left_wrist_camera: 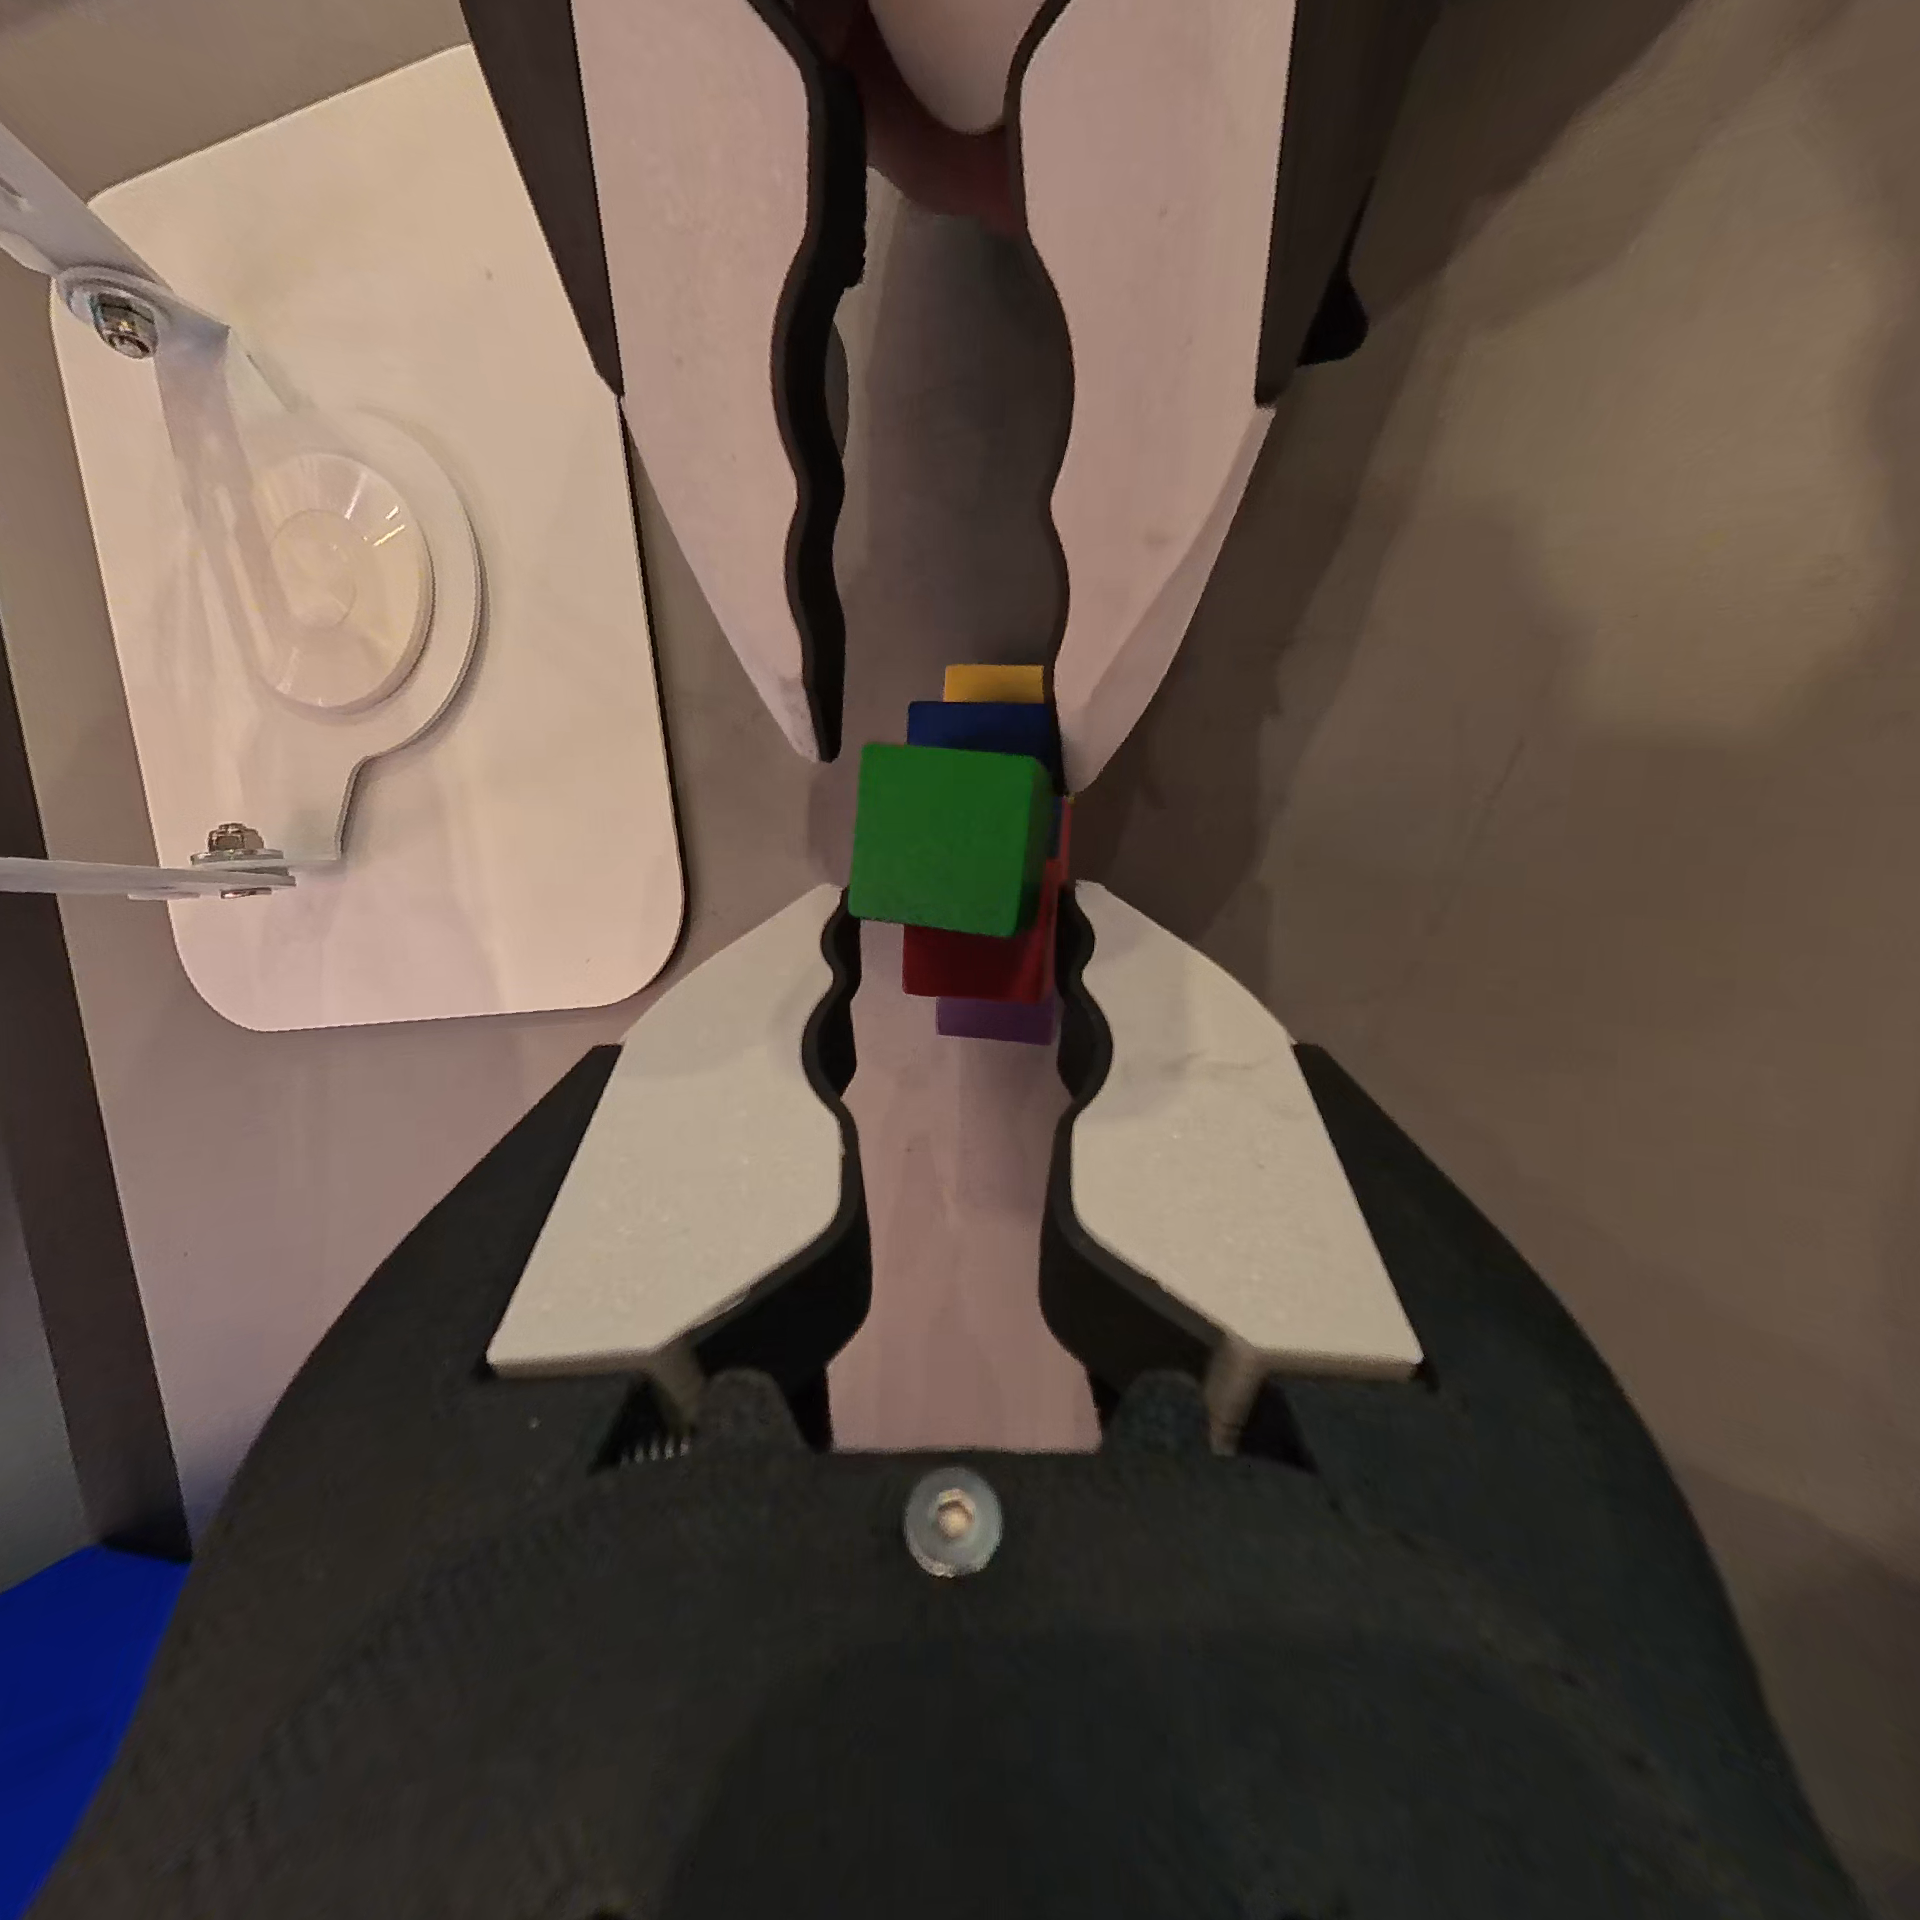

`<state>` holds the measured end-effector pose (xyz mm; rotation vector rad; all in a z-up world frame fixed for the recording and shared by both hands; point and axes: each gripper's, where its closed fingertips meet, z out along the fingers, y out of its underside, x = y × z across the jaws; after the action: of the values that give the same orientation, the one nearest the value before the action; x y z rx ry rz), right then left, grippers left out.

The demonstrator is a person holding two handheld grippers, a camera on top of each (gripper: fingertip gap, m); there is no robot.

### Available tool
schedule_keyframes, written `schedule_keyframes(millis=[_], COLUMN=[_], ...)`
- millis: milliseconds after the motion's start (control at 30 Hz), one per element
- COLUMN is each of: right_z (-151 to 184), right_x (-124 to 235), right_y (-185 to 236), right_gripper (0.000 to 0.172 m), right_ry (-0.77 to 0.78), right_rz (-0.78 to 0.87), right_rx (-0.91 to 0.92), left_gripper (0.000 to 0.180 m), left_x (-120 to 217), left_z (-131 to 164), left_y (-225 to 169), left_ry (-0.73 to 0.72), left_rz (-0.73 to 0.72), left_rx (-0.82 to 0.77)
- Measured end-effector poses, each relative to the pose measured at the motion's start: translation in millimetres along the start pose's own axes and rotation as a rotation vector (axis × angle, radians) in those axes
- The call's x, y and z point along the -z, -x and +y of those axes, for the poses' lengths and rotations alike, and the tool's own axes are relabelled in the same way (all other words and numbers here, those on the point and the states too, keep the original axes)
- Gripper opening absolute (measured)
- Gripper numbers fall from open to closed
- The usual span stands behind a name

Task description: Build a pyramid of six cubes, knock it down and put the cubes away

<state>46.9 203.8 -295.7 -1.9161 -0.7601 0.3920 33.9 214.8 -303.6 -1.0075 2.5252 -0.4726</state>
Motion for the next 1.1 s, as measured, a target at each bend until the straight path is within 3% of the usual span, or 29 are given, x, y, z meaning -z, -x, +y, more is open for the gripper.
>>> schedule_keyframes(millis=[733, 1100], right_z=[-2, 5], right_x=[10, 17], right_y=[0, -6], right_gripper=[0.045, 0.055], right_ry=[-0.026, -0.026], right_rz=[-0.008, -0.012], right_rx=[-0.010, -0.024], left_gripper=[0.040, 0.042], left_x=[8, 13], left_z=[6, 17], left_y=[2, -1], left_ry=[0.005, -0.062], left_rz=[-0.004, -0.069], left_rx=[0.010, 0.165])
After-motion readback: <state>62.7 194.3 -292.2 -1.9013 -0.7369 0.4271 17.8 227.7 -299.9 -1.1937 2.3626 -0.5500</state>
